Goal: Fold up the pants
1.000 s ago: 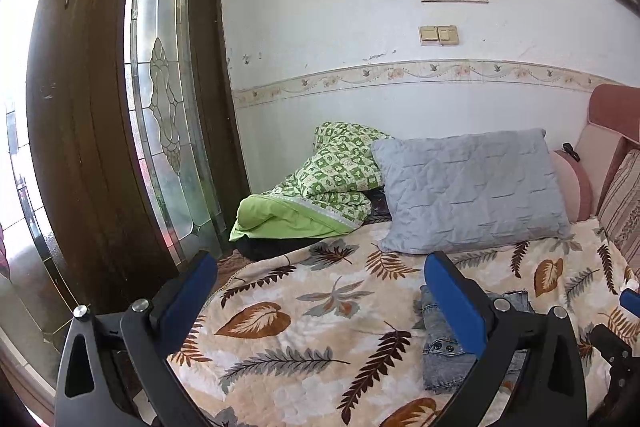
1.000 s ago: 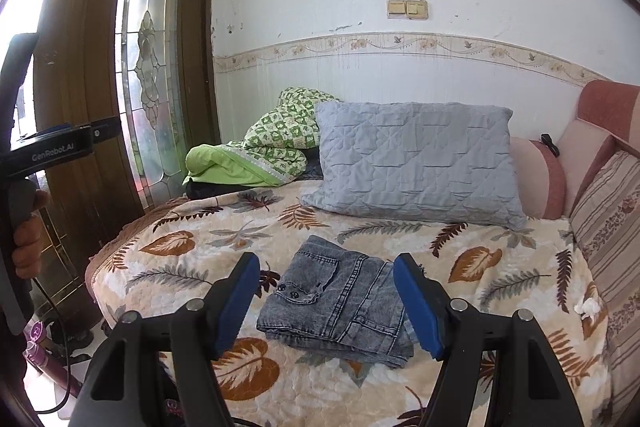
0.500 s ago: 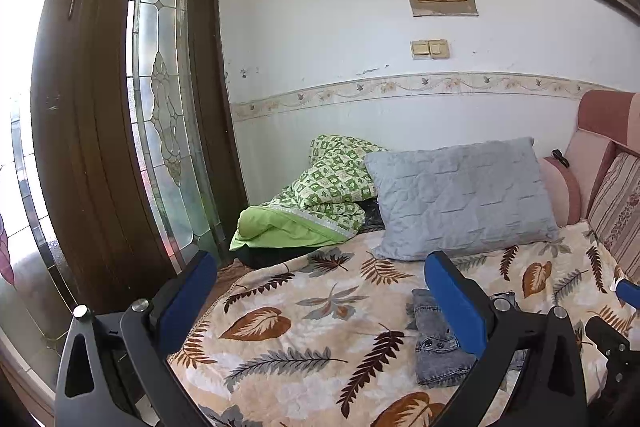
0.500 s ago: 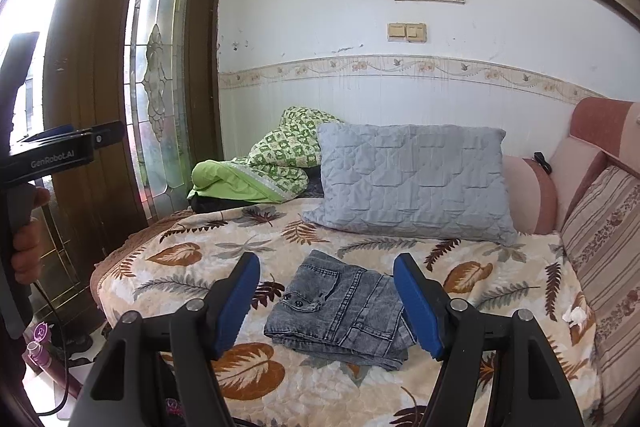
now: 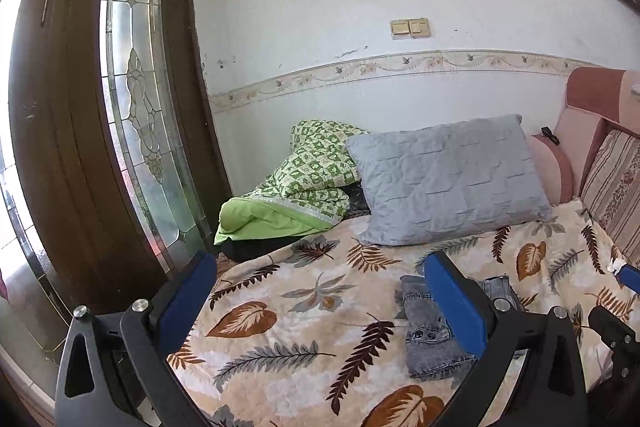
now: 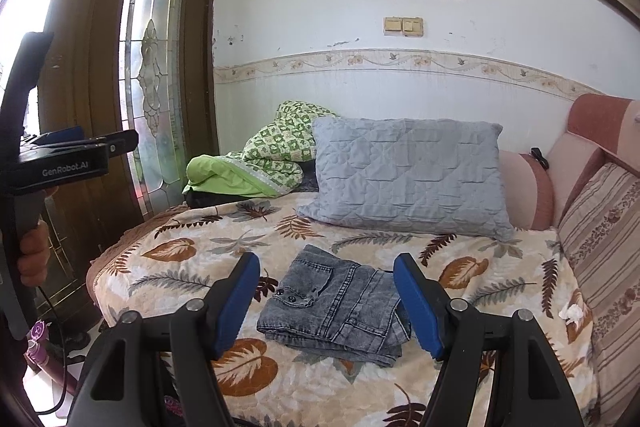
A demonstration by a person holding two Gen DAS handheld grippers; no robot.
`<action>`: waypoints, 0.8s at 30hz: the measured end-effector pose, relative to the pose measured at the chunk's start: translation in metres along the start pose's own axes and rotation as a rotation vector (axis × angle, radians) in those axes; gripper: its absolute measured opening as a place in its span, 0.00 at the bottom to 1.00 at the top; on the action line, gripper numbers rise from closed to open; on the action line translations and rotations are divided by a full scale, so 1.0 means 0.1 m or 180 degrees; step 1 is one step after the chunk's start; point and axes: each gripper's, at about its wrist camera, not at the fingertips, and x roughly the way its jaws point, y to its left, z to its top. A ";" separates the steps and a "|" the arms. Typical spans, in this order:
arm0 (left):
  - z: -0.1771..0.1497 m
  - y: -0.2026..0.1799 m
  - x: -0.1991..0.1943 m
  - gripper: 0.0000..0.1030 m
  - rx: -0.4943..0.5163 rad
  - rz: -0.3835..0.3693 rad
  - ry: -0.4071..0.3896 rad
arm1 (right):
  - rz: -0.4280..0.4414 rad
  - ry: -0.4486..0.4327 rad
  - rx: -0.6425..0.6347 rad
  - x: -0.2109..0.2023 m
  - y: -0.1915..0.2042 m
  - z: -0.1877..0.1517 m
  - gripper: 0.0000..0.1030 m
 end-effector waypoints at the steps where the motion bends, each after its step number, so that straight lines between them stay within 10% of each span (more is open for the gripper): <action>1: 0.00 -0.03 0.03 1.00 0.0020 -0.0011 0.0014 | -0.0011 0.0011 0.0005 0.02 -0.02 0.00 0.71; 24: -0.16 -0.49 0.78 1.00 0.0484 -0.0114 0.0457 | -0.0139 0.0409 0.0134 0.63 -0.34 -0.02 0.71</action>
